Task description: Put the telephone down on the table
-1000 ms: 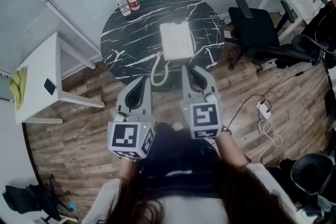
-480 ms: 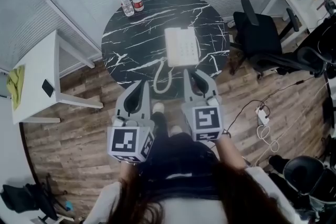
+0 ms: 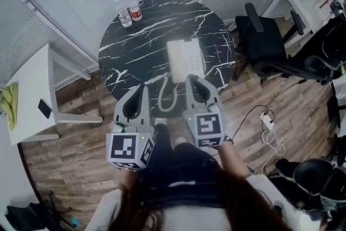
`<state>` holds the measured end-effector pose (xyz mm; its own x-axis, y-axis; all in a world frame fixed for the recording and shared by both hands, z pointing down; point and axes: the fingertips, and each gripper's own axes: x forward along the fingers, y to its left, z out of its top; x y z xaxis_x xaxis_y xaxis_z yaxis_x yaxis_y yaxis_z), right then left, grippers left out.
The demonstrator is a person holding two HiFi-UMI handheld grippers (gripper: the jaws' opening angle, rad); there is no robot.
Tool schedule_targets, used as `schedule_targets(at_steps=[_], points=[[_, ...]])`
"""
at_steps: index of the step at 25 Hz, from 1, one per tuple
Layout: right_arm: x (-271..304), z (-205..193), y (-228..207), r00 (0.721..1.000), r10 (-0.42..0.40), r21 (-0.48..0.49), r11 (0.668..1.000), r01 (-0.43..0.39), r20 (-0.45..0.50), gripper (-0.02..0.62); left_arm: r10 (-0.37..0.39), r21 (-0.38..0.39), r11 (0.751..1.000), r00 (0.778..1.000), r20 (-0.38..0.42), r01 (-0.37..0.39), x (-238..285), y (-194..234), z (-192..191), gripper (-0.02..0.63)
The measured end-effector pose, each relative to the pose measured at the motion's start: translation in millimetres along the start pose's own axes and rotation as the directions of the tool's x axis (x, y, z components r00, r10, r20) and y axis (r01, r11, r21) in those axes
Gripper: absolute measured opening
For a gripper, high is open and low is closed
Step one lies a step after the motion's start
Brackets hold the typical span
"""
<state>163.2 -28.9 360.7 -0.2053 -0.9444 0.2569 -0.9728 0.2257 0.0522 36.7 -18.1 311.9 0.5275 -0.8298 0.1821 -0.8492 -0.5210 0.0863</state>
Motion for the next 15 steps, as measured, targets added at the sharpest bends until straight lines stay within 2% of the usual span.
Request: schedule_targets(at_steps=[15], points=[[72.8, -26.6, -3.4, 0.994, -0.049, -0.038, 0.998, 0.046, -0.096, 0.01, -0.03, 0.01, 0.999, 0.999, -0.018, 0.031, 46.3, 54.8, 8.9, 0.001]])
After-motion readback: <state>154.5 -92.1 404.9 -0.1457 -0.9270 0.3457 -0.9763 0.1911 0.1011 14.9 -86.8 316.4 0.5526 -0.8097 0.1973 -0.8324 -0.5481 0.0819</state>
